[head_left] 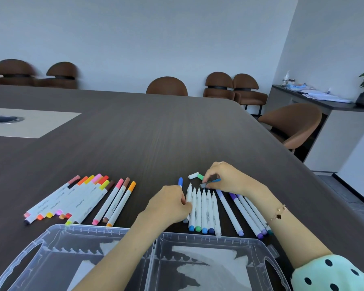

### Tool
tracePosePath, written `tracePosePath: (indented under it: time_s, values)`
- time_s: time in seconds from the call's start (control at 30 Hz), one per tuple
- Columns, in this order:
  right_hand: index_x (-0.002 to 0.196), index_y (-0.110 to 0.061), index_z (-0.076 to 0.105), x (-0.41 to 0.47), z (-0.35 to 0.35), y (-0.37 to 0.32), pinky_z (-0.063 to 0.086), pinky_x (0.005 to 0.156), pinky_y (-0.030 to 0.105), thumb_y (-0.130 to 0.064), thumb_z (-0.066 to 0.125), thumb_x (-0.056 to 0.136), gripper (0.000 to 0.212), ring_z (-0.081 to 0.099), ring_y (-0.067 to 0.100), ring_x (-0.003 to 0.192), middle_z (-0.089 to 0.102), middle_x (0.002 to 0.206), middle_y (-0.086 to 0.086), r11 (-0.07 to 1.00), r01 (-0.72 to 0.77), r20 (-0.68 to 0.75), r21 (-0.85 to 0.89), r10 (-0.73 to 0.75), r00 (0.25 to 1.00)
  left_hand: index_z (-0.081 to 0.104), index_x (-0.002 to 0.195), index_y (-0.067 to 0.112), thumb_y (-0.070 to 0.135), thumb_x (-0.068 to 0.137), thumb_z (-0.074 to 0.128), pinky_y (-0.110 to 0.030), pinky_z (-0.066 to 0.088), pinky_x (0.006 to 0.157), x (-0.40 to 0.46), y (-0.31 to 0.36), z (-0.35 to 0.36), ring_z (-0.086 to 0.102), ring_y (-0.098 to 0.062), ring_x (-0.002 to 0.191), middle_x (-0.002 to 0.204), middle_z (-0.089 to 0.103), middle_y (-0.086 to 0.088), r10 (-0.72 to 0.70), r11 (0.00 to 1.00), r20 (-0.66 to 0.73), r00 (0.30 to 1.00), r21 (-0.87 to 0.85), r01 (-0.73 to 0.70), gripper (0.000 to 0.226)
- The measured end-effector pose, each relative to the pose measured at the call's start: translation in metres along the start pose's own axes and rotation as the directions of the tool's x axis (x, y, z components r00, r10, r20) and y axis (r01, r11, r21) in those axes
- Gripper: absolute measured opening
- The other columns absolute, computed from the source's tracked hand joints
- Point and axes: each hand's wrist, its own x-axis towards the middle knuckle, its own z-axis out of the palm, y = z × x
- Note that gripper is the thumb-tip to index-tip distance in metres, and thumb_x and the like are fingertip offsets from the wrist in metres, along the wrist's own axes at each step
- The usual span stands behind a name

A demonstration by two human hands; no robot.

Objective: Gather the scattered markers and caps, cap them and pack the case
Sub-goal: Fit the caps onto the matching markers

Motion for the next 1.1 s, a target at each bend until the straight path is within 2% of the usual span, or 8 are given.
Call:
tracePosePath:
  time_s: [0.13, 0.23, 0.33, 0.5, 0.63, 0.73, 0.9, 1.1]
  values:
    - [0.097, -0.021, 0.068, 0.002, 0.002, 0.0, 0.032, 0.074, 0.015, -0.026, 0.064, 0.089, 0.011, 0.042, 0.003, 0.089, 0.059, 0.098, -0.006, 1.0, 0.011, -0.056, -0.015, -0.012, 0.998, 0.06, 0.082, 0.018, 0.04, 0.09, 0.052, -0.019, 0.041, 0.055, -0.003, 0.005, -0.002, 0.055, -0.01, 0.065, 0.07, 0.056, 0.004, -0.016, 0.98, -0.03, 0.999, 0.199, 0.022, 0.025]
    - [0.099, -0.022, 0.062, 0.002, 0.002, -0.004, 0.034, 0.069, 0.014, -0.02, 0.059, 0.092, 0.007, 0.045, -0.002, 0.075, 0.06, 0.09, -0.008, 0.99, -0.004, -0.148, 0.138, 0.025, 0.989, 0.053, 0.072, 0.018, 0.043, 0.09, 0.052, -0.023, 0.045, 0.06, -0.007, 0.009, -0.005, 0.052, -0.01, 0.064, 0.065, 0.049, 0.005, 0.036, 0.938, -0.06, 0.998, 0.346, -0.013, 0.031]
    - [0.117, -0.031, 0.058, 0.001, 0.001, -0.009, 0.042, 0.064, 0.016, -0.017, 0.055, 0.095, 0.027, 0.05, 0.002, 0.065, 0.064, 0.087, -0.006, 0.954, -0.002, -0.167, 0.301, 0.054, 0.985, 0.046, 0.062, 0.018, 0.043, 0.088, 0.052, -0.021, 0.041, 0.056, -0.009, 0.01, -0.007, 0.048, -0.01, 0.058, 0.062, 0.047, 0.004, 0.028, 0.926, -0.013, 1.0, 0.376, -0.021, 0.036]
    - [0.109, -0.02, 0.065, 0.002, 0.002, -0.018, 0.049, 0.076, 0.015, -0.017, 0.06, 0.092, 0.018, 0.068, 0.004, 0.088, 0.074, 0.085, -0.002, 0.83, -0.054, -0.167, 0.554, 0.175, 0.97, 0.05, 0.059, 0.017, 0.045, 0.085, 0.052, -0.02, 0.04, 0.054, -0.005, 0.007, -0.009, 0.048, -0.009, 0.057, 0.059, 0.051, 0.003, 0.05, 0.965, 0.058, 0.997, 0.256, -0.064, 0.039]
    - [0.101, -0.012, 0.066, 0.001, 0.002, -0.022, 0.041, 0.063, 0.009, -0.024, 0.063, 0.09, 0.016, 0.06, -0.015, 0.064, 0.072, 0.081, -0.004, 0.712, -0.122, -0.182, 0.691, 0.335, 0.924, 0.052, 0.073, 0.016, 0.043, 0.088, 0.048, -0.021, 0.037, 0.056, -0.003, 0.004, -0.013, 0.049, -0.008, 0.064, 0.08, 0.068, -0.007, 0.132, 0.991, 0.065, 0.989, 0.024, -0.134, 0.031]
    - [0.097, -0.014, 0.065, 0.001, 0.002, -0.021, 0.038, 0.066, 0.015, -0.031, 0.063, 0.089, 0.019, 0.054, -0.015, 0.051, 0.073, 0.08, -0.005, 0.669, -0.178, -0.145, 0.722, 0.397, 0.906, 0.053, 0.077, 0.016, 0.043, 0.089, 0.048, -0.022, 0.036, 0.056, -0.001, 0.003, -0.011, 0.045, -0.008, 0.062, 0.076, 0.059, -0.004, 0.156, 0.988, 0.049, 0.987, -0.006, -0.156, 0.03]
    - [0.095, -0.017, 0.065, 0.002, 0.003, -0.023, 0.041, 0.074, 0.014, -0.033, 0.063, 0.089, 0.018, 0.061, -0.003, 0.079, 0.073, 0.082, -0.006, 0.697, -0.224, -0.097, 0.681, 0.389, 0.916, 0.056, 0.079, 0.012, 0.042, 0.088, 0.051, -0.023, 0.037, 0.056, 0.001, 0.0, -0.006, 0.044, -0.008, 0.06, 0.074, 0.058, -0.004, 0.161, 0.986, 0.014, 0.987, -0.04, -0.16, 0.032]
    - [0.093, -0.016, 0.065, 0.0, 0.001, -0.024, 0.042, 0.075, 0.015, -0.032, 0.063, 0.089, 0.017, 0.062, -0.007, 0.072, 0.072, 0.084, -0.006, 0.727, -0.241, -0.077, 0.643, 0.374, 0.924, 0.062, 0.089, 0.008, 0.04, 0.089, 0.053, -0.024, 0.04, 0.059, 0.002, 0.0, -0.005, 0.048, -0.009, 0.062, 0.084, 0.067, -0.011, 0.183, 0.982, -0.006, 0.983, -0.05, -0.183, 0.034]
